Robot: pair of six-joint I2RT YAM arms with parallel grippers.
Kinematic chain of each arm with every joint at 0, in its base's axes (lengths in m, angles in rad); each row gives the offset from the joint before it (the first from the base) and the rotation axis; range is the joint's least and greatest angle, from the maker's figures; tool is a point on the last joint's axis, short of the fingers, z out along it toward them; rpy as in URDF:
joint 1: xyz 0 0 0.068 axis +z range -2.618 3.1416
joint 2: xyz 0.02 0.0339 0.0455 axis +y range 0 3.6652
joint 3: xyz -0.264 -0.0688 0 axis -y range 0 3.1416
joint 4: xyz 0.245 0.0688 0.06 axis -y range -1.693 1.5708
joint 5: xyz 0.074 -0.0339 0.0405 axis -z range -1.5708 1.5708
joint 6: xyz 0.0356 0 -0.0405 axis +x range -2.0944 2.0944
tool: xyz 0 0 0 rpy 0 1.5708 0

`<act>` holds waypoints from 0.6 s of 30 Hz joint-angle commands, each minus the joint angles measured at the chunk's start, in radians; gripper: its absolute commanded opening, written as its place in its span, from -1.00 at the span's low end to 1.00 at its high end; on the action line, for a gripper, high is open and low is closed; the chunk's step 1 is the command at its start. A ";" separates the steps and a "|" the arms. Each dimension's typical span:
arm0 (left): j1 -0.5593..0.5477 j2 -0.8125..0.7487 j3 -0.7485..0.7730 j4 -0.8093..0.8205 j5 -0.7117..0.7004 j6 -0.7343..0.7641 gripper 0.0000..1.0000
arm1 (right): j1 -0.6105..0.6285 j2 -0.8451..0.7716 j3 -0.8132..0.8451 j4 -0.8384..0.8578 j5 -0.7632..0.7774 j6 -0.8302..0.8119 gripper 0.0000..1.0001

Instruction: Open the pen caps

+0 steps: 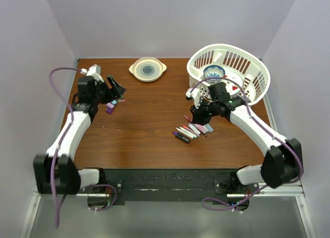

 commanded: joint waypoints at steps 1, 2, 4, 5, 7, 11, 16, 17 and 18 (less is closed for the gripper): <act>0.013 -0.224 -0.078 0.116 0.028 0.030 0.95 | -0.080 -0.155 0.052 0.020 -0.039 -0.010 -0.39; 0.013 -0.275 -0.081 0.110 0.022 0.031 1.00 | -0.089 -0.198 0.058 0.017 -0.022 -0.005 -0.32; 0.013 -0.309 -0.058 0.079 0.045 0.051 1.00 | -0.115 -0.231 0.093 -0.005 -0.002 0.010 -0.20; 0.013 -0.329 -0.043 0.061 0.053 0.062 1.00 | -0.123 -0.243 0.113 -0.019 0.018 0.013 -0.07; 0.013 -0.346 0.005 0.007 0.077 0.107 1.00 | -0.157 -0.272 0.174 -0.039 0.047 0.033 0.08; 0.013 -0.381 0.098 -0.100 0.073 0.213 1.00 | -0.203 -0.317 0.262 -0.017 0.150 0.169 0.84; 0.011 -0.401 0.210 -0.229 0.011 0.316 1.00 | -0.232 -0.314 0.348 0.074 0.569 0.511 0.97; 0.011 -0.407 0.218 -0.238 0.001 0.321 1.00 | -0.232 -0.312 0.365 0.065 0.621 0.526 0.97; 0.010 -0.412 0.234 -0.252 -0.006 0.324 1.00 | -0.232 -0.312 0.395 0.056 0.653 0.527 0.98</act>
